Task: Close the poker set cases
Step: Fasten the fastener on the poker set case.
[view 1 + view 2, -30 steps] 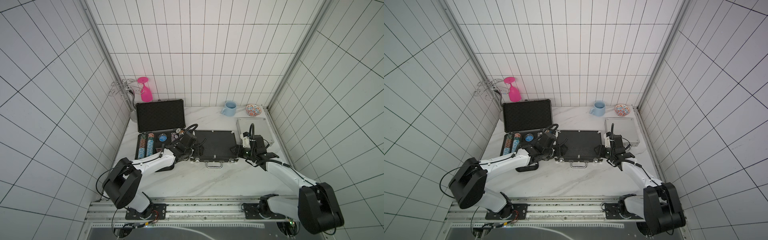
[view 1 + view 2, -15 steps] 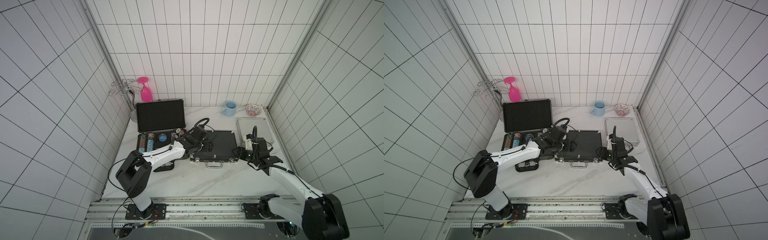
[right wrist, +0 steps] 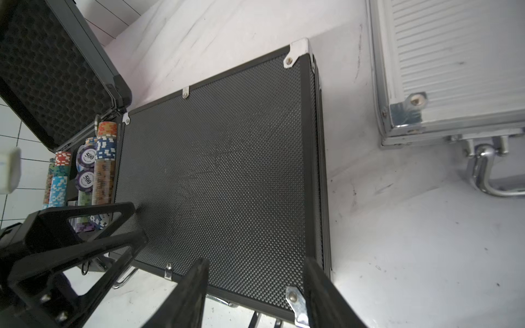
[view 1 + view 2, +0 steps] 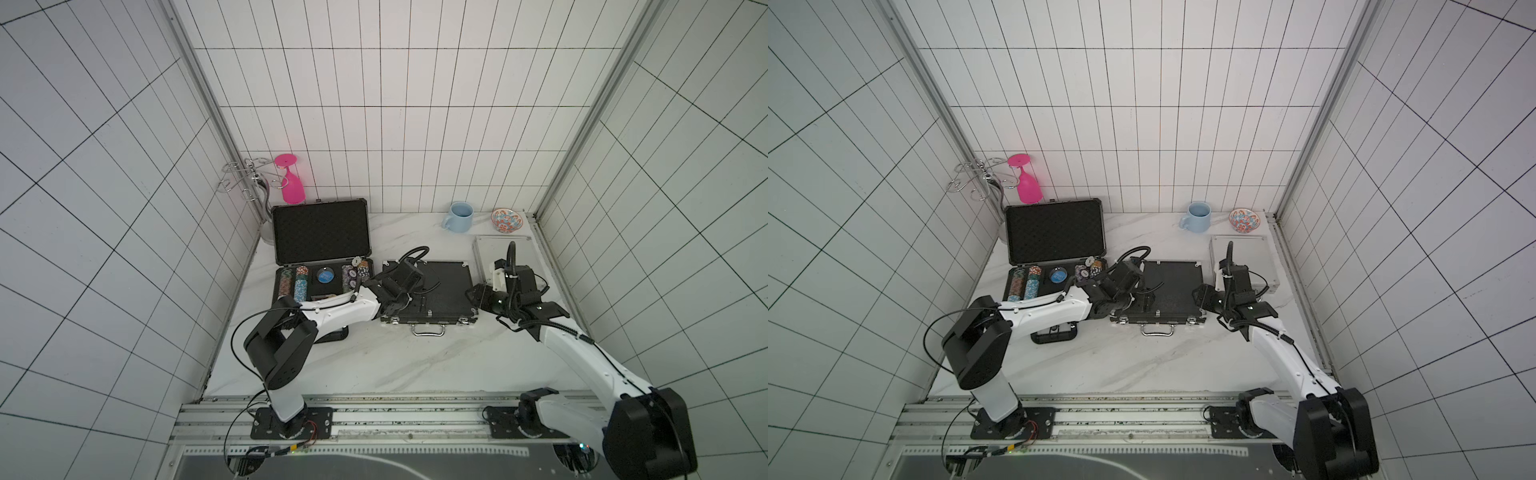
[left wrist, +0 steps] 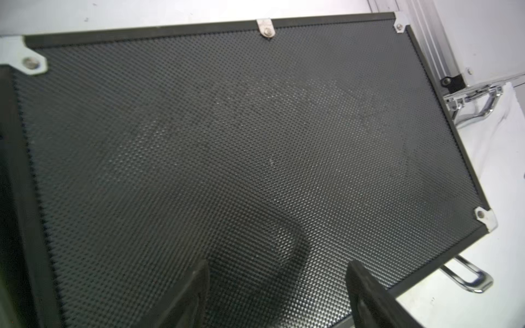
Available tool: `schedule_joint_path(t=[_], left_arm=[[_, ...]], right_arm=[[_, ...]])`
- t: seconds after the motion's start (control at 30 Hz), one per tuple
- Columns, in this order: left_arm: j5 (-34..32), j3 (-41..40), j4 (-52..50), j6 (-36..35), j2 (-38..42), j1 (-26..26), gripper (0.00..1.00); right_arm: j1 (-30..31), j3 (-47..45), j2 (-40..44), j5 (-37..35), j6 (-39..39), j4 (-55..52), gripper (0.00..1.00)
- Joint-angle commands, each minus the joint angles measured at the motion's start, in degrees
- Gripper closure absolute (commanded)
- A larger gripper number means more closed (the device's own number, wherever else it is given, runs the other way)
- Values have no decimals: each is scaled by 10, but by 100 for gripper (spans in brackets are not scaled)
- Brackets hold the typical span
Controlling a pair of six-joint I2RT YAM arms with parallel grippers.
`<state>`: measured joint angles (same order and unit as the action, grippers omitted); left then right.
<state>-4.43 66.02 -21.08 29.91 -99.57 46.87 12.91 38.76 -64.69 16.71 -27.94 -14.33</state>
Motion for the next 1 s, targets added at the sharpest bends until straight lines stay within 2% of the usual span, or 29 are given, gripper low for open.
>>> schedule_joint_path(t=[0.0,0.1,0.3,0.5,0.67,0.97], left_arm=[[-42,-17,-94,3,6,-5,22],[-35,19,-105,5,18,-5,22],[5,88,-83,9,40,1,20],[45,129,-55,11,-25,17,21],[66,104,-27,19,-73,30,23],[60,-20,4,45,-85,32,25]], right_arm=[[2,-11,-14,9,5,-3,43],[2,-21,-33,17,1,9,44],[2,-96,-59,17,-14,59,59],[2,-135,-48,-1,-24,69,60],[0,-111,-27,-12,-19,45,59],[-1,-38,-12,11,0,0,58]])
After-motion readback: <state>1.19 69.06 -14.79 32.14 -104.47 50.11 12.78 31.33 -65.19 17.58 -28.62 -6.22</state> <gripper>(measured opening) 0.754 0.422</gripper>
